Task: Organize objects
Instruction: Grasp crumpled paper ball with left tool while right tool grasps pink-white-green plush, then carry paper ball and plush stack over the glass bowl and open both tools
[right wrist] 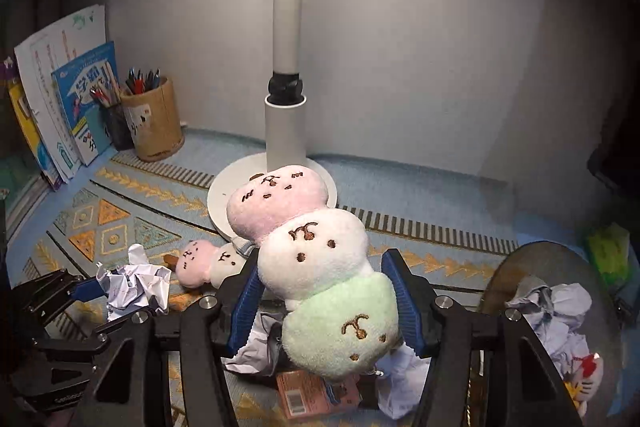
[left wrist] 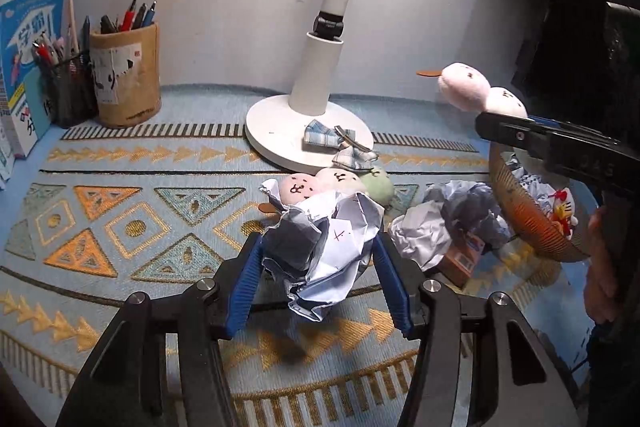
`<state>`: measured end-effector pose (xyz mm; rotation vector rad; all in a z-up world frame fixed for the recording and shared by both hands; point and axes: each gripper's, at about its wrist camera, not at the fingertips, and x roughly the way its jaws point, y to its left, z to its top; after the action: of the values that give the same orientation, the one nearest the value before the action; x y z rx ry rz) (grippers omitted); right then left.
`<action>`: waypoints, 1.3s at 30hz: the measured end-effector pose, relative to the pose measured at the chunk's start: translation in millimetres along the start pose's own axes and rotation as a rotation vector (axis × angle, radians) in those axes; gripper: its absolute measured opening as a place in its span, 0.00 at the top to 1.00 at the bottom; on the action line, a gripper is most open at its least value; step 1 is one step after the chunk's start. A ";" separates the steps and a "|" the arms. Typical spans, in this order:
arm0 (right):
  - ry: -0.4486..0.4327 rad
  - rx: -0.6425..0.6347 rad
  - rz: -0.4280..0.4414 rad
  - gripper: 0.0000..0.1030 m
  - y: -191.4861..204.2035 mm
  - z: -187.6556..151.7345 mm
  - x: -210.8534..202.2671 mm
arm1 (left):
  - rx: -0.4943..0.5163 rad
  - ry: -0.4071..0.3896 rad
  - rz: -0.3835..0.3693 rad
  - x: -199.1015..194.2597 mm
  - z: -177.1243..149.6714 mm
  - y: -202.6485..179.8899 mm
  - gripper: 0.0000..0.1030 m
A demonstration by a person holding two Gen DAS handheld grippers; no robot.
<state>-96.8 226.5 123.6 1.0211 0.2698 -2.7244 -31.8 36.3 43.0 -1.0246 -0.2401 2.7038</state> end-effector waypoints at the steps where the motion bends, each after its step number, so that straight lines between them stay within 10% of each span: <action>1: -0.008 0.010 -0.001 0.44 1.1 -1.5 -16.2 | -0.002 -0.005 -0.015 -8.1 2.0 1.0 0.49; 9: 0.058 0.219 0.135 0.44 -6.9 -60.1 -91.4 | -0.021 0.019 -0.028 -32.7 -37.4 -1.5 0.49; 22: 0.278 0.469 0.160 0.31 -7.2 -147.8 -25.0 | 0.037 0.023 0.037 -28.3 -54.8 -9.0 0.46; 39: 0.252 0.121 0.096 0.24 30.1 -165.3 -19.3 | 0.030 0.048 0.035 -22.0 -55.5 -7.0 0.46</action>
<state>28.5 241.0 10.9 1.3755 0.0931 -2.5521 22.4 40.7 17.4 -1.0936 -0.1737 2.7015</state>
